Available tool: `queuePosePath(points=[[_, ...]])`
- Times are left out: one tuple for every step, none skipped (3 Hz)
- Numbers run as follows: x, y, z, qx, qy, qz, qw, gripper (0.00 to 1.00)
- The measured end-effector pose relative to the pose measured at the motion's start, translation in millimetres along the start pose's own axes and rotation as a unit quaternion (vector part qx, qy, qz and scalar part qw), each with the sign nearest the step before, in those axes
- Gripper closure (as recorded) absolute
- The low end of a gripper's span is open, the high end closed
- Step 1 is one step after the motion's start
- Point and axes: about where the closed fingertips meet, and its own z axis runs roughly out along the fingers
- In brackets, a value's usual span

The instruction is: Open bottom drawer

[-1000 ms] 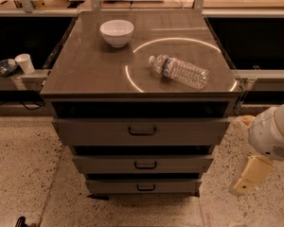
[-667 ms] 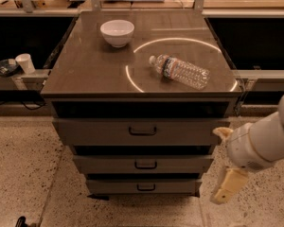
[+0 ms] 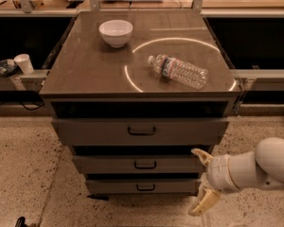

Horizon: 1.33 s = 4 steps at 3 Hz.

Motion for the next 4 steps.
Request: queuePosePath(points=[[15.8,9.3,11.6,-0.012,-0.006,-0.002,0.9999,0.00],[34.1,2.0,26.2,-0.009,0.019,0.008,0.9997,0.00],[80.2,5.0,64.5,-0.008,0.053,-0.024,0.9983,0.00],[134.0,0.6,103.5,0.002,0.088,-0.077,0.9931,0.00]])
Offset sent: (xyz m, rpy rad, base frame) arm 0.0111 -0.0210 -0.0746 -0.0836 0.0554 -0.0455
